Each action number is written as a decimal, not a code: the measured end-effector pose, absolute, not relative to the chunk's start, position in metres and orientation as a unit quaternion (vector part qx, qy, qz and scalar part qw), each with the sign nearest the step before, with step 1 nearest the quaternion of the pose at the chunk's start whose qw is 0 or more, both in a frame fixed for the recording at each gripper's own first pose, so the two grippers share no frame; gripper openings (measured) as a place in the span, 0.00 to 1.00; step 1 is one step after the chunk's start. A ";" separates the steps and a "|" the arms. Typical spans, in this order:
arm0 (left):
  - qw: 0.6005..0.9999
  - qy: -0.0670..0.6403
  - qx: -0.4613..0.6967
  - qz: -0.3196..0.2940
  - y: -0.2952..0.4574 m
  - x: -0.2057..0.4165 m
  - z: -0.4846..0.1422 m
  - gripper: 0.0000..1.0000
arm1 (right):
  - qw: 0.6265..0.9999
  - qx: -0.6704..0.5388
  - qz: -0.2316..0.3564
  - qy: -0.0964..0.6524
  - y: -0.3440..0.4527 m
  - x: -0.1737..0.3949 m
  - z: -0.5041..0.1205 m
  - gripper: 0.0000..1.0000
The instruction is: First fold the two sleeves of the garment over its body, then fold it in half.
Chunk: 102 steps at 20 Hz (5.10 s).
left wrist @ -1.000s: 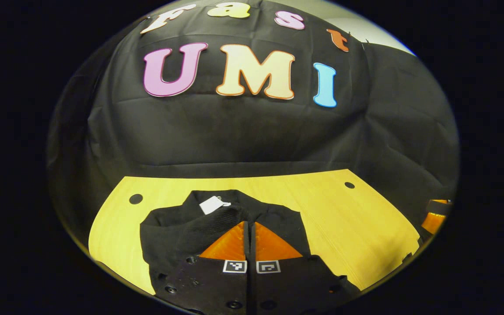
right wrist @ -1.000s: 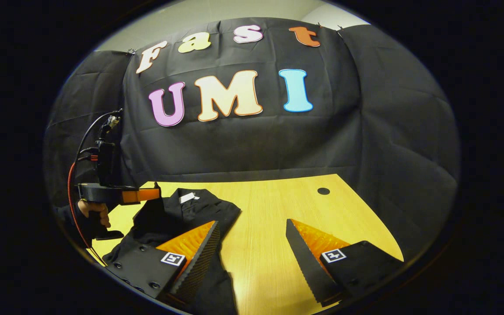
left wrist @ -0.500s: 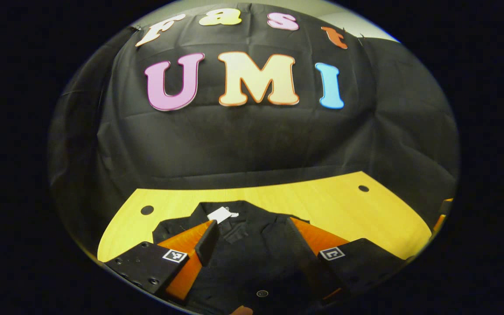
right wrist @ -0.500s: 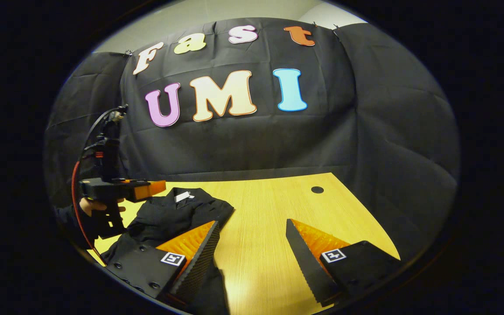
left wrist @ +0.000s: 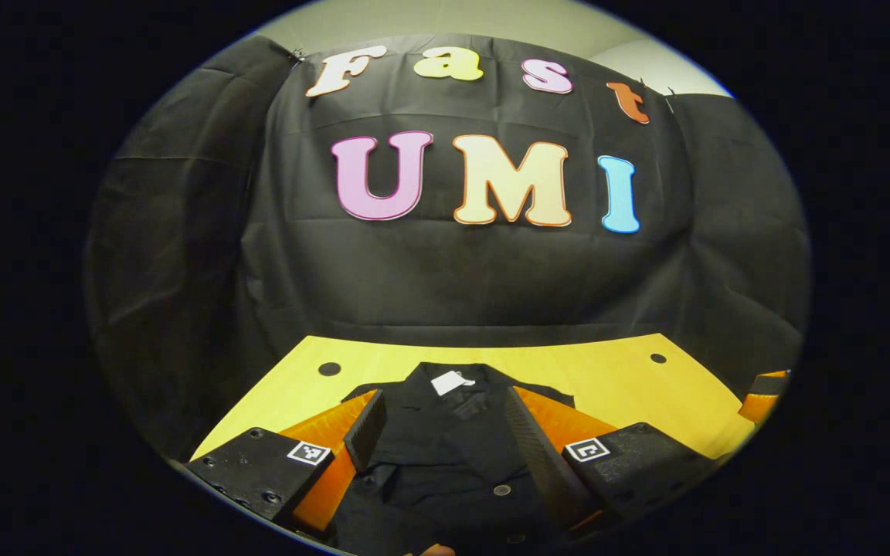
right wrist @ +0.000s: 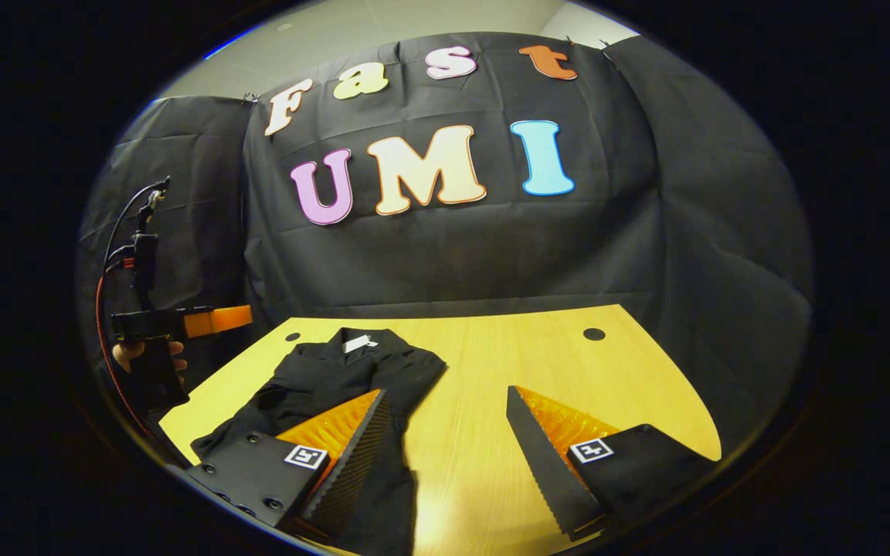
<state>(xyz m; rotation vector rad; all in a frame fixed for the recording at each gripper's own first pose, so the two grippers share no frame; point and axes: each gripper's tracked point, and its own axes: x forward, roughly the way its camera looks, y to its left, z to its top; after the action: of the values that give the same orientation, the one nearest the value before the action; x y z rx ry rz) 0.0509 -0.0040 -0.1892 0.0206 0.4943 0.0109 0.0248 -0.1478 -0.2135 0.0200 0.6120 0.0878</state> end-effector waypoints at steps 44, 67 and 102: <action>0.869 0.495 0.018 -0.005 0.118 -0.236 -0.363 0.95 | 0.847 -0.040 -0.025 0.529 -0.089 -0.185 -0.401 0.98; 0.864 0.496 -0.073 0.045 0.092 -0.233 -0.364 0.00 | 0.843 0.001 0.108 0.527 -0.066 -0.174 -0.396 0.03; 0.942 0.320 -0.098 -0.022 0.082 -0.038 -0.218 0.00 | 0.935 0.050 0.128 0.326 0.007 0.020 -0.220 0.03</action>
<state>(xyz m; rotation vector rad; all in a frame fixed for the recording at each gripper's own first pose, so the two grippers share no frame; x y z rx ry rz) -0.0377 0.0825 -0.2179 -0.1991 0.6534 -0.0444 0.0200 0.0067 -0.2197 0.1022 0.6655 0.2616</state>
